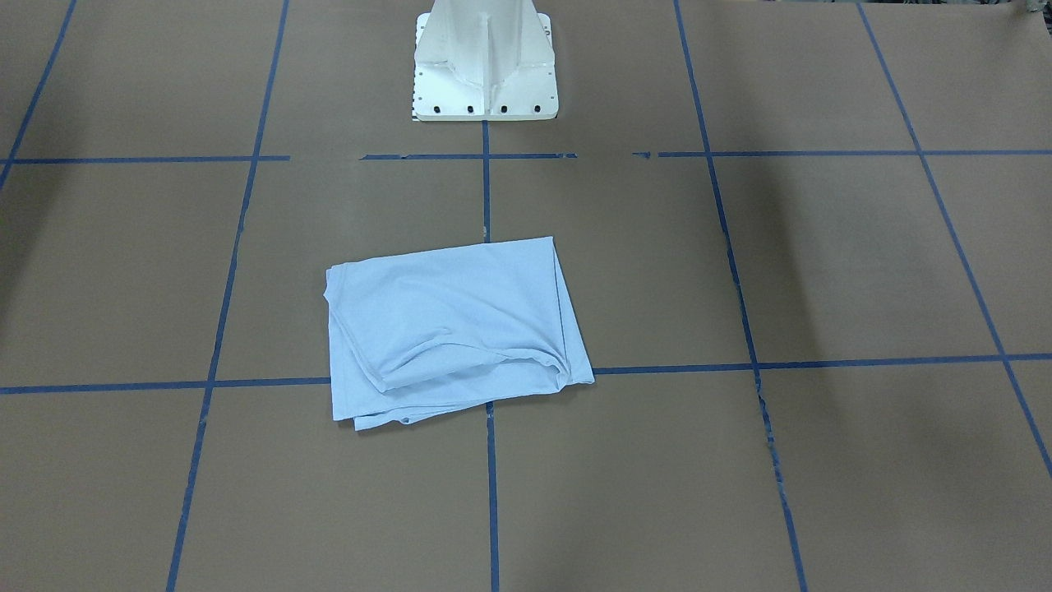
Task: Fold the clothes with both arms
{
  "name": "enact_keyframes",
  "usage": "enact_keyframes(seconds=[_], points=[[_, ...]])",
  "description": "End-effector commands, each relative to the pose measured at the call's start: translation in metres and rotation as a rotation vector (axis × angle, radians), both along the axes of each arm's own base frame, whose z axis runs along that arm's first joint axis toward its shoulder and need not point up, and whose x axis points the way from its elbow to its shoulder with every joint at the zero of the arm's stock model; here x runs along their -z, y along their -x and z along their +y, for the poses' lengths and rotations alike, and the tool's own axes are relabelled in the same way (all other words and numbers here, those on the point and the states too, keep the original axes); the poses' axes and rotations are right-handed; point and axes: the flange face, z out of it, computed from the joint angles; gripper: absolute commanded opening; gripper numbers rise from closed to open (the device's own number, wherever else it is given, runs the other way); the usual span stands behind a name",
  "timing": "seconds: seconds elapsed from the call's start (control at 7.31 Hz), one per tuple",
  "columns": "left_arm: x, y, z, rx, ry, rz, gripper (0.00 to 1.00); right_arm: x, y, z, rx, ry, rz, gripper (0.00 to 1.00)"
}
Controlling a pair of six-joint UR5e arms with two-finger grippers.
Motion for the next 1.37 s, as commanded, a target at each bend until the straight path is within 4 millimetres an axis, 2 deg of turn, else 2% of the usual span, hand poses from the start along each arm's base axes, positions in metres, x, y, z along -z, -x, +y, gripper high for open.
enact_keyframes(seconds=[0.0, 0.14, 0.55, 0.82, 1.23], points=[[0.041, -0.003, 0.015, -0.001, 0.097, 0.056, 1.0, 0.017, 0.016, -0.003, -0.012, 0.087, -0.01, 1.0], [0.048, -0.004, 0.024, -0.007, 0.109, 0.082, 1.0, 0.003, 0.017, 0.002, -0.028, 0.134, -0.008, 1.0], [0.026, -0.005, 0.023, -0.008, 0.141, 0.082, 1.0, -0.008, 0.017, 0.0, -0.021, 0.085, 0.001, 1.0], [0.017, -0.004, 0.03, -0.005, 0.16, 0.08, 1.0, -0.029, 0.016, -0.006, -0.019, 0.018, 0.016, 1.0], [0.001, -0.003, 0.031, 0.0, 0.19, 0.072, 1.0, -0.02, 0.014, -0.011, -0.034, 0.007, 0.041, 1.0]])
